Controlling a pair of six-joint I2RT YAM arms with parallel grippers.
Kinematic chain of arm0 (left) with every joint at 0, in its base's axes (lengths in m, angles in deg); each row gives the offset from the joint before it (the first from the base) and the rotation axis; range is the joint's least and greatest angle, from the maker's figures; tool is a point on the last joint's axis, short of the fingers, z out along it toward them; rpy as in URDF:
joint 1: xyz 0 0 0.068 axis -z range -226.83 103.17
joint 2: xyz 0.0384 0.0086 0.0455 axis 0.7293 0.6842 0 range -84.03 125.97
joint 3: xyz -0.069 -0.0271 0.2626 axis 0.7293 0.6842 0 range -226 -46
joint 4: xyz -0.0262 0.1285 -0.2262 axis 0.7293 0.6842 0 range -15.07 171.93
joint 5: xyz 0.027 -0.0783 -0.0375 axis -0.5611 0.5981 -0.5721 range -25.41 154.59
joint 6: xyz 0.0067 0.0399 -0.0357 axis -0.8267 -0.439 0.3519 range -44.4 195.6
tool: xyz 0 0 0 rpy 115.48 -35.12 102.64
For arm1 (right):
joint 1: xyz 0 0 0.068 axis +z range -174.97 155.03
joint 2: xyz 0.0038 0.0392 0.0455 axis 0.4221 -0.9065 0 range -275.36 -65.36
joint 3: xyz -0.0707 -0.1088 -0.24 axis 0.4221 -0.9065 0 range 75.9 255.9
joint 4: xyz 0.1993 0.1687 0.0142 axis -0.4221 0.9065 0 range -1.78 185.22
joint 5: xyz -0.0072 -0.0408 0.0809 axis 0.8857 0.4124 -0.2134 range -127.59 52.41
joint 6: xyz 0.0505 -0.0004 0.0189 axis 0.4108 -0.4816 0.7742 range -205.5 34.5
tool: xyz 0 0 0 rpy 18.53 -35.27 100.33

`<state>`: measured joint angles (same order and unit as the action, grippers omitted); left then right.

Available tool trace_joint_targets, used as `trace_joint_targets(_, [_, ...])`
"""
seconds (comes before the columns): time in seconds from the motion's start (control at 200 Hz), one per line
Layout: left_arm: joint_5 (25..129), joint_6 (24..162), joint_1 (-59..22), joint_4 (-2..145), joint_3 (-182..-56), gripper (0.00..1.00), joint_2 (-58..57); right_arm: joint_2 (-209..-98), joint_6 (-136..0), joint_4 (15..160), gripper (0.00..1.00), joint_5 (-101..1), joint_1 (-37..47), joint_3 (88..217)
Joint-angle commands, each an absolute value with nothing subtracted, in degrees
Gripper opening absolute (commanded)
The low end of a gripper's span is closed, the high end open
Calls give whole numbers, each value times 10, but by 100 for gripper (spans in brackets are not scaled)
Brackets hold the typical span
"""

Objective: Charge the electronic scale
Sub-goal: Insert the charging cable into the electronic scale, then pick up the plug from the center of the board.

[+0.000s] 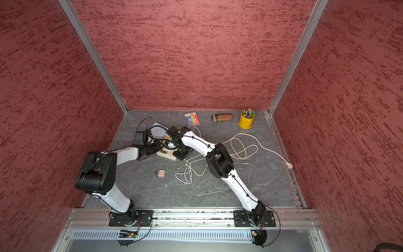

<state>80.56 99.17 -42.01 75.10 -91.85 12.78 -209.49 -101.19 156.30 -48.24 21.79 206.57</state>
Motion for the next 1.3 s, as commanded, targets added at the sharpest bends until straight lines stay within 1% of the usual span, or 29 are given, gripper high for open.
trace_joint_targets(0.0, [920, 1001, -384, 907, -892, 44, 156, -2073, -1000, 1348, 15, -523, 228, 2101])
trace_joint_targets(0.095, [906, 975, -416, 944, -926, 49, 138, -2059, -1006, 1354, 24, -507, 228, 2068])
trace_joint_targets(0.296, [899, 939, -467, 998, -995, 55, 120, -1971, -1019, 1299, 34, -460, 228, 1905])
trace_joint_targets(0.486, [895, 902, -512, 1046, -1018, 59, 77, -1883, -1021, 1263, 39, -421, 228, 1799])
trace_joint_targets(0.606, [886, 887, -522, 1068, -1011, 60, 11, -1818, -1006, 1220, 39, -405, 228, 1728])
trace_joint_targets(0.701, [876, 904, -494, 1086, -989, 60, -57, -1757, -974, 1146, 40, -418, 228, 1650])
trace_joint_targets(0.776, [850, 938, -467, 1104, -964, 61, -109, -1706, -945, 1056, 42, -457, 231, 1571])
trace_joint_targets(0.842, [837, 983, -456, 1112, -933, 59, -153, -1671, -931, 976, 46, -482, 245, 1509])
trace_joint_targets(0.852, [836, 989, -456, 1113, -929, 59, -160, -1667, -931, 966, 48, -486, 248, 1500])
trace_joint_targets(0.872, [833, 999, -453, 1115, -920, 58, -171, -1660, -935, 946, 51, -492, 255, 1486])
trace_joint_targets(0.942, [819, 1008, -438, 1138, -901, 57, -202, -1650, -945, 907, 53, -486, 274, 1455])
trace_joint_targets(1.047, [776, 968, -387, 1189, -907, 59, -213, -1641, -922, 903, 54, -431, 278, 1443])
trace_joint_targets(1.147, [731, 898, -302, 1217, -939, 61, -203, -1598, -910, 871, 54, -372, 277, 1393])
trace_joint_targets(1.237, [796, 786, -276, 1196, -973, 62, -191, -1542, -902, 832, 55, -328, 276, 1327])
trace_joint_targets(1.297, [794, 693, -260, 1198, -1007, 64, -180, -1506, -889, 816, 57, -293, 274, 1285])
